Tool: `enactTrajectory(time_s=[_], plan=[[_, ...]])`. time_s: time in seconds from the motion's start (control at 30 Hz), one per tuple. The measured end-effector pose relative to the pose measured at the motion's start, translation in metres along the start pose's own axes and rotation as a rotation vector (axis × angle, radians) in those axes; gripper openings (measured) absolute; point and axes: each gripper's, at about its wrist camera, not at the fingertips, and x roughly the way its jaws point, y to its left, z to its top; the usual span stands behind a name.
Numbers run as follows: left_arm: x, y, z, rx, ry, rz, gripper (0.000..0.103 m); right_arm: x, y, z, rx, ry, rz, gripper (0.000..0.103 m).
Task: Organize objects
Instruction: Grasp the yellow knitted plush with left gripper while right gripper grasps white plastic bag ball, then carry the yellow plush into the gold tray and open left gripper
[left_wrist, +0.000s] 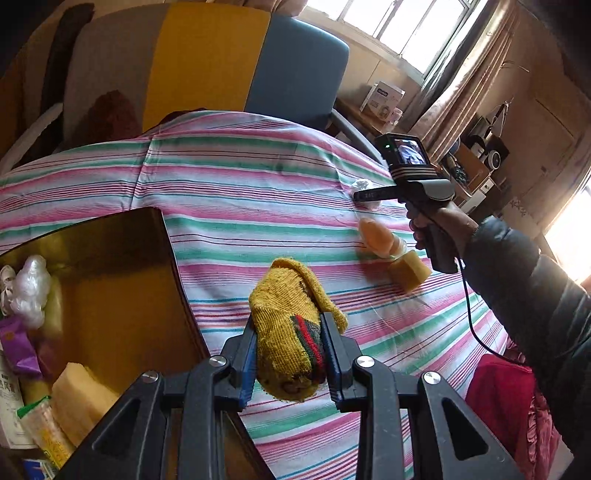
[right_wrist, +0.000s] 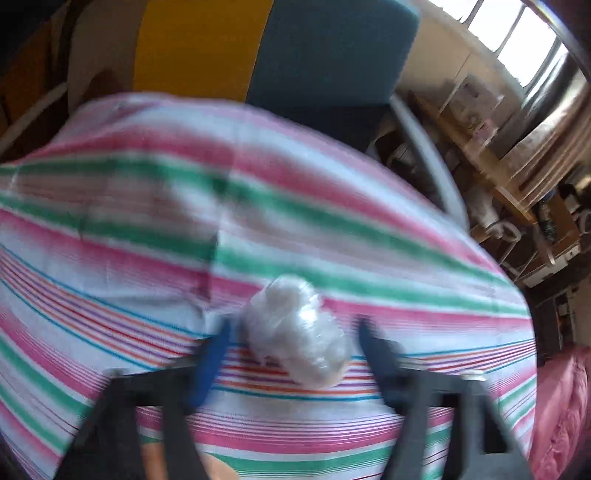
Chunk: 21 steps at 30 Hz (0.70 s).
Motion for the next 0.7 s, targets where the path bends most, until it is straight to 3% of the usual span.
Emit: enactTrajectory(time_s=[0.2, 0.4, 0.57, 0.7], plan=[[-0.008, 0.0, -0.006, -0.006, -0.016, 0.014, 0.03, -0.041, 0.007, -0.016, 0.061, -0.083, 0.144, 0.037], [-0.026, 0.001, -0.016, -0.014, -0.044, 0.037, 0.03, -0.089, 0.045, -0.046, 0.058, -0.123, 0.331, 0.037], [-0.047, 0.011, -0.028, -0.029, -0.075, 0.08, 0.03, -0.108, 0.1, -0.088, -0.052, -0.082, 0.406, 0.037], [-0.067, 0.02, -0.037, -0.018, -0.127, 0.18, 0.03, -0.116, 0.13, -0.133, -0.096, -0.04, 0.435, 0.037]])
